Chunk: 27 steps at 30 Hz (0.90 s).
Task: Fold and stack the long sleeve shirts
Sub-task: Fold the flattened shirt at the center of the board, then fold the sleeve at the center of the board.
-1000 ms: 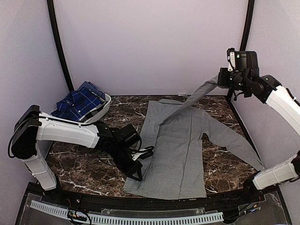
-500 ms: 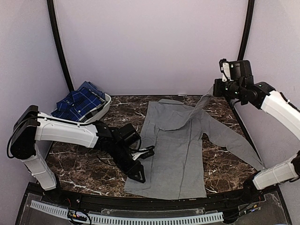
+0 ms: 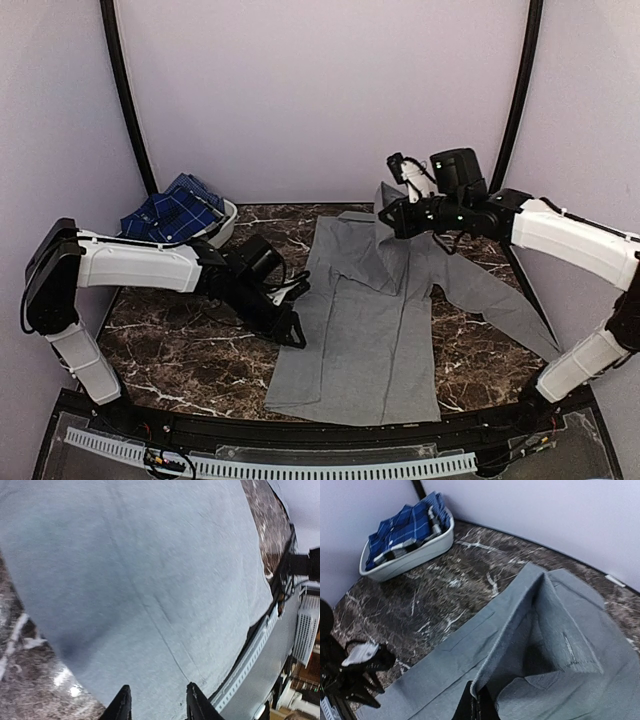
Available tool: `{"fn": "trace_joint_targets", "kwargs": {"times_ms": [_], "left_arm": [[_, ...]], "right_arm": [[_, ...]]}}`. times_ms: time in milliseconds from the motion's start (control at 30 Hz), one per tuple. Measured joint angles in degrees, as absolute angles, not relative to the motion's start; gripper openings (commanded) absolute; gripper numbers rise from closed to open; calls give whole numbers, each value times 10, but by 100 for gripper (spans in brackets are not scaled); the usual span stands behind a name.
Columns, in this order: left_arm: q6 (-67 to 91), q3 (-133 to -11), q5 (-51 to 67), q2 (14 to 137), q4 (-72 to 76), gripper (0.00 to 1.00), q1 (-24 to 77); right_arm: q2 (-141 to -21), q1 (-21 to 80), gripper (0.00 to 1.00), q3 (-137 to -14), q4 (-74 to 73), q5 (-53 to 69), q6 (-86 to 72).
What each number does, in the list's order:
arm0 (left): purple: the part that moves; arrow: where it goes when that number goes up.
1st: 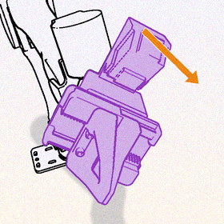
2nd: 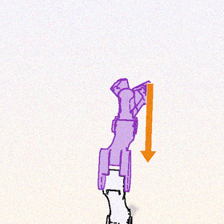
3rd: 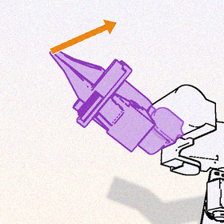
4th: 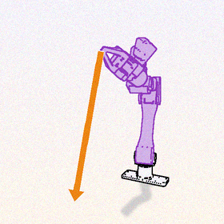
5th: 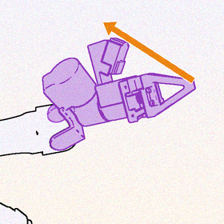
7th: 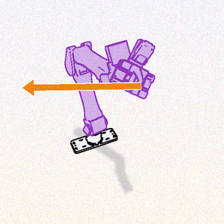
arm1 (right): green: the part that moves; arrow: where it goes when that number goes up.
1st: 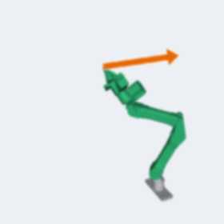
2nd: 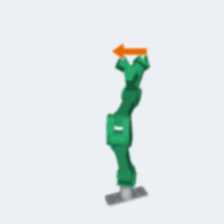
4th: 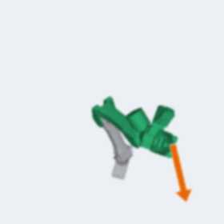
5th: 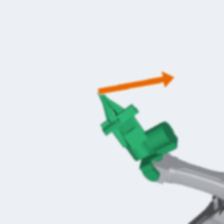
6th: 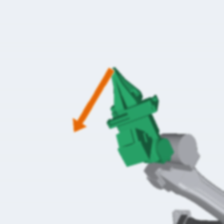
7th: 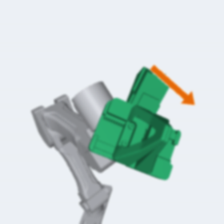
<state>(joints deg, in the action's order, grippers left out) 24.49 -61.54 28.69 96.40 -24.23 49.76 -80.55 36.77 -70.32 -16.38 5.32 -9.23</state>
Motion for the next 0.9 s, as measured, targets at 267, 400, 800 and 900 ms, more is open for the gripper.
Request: {"fn": "trace_joint_targets", "kwargs": {"times_ms": [267,400,800,900], "left_arm": [[307,-616,190,964,-241,34,431],[328,-608,156,963,-241,34,411],[345,-595,115,945,-247,33,398],[346,-595,115,945,-247,33,397]], "right_arm": [[-1004,508,0,-749,-167,119,-86],[-1067,570,0,-767,-185,132,-76],[-1065,615,0,-724,-208,152,-76],[-1050,617,1,-698,-218,152,-76]]}}
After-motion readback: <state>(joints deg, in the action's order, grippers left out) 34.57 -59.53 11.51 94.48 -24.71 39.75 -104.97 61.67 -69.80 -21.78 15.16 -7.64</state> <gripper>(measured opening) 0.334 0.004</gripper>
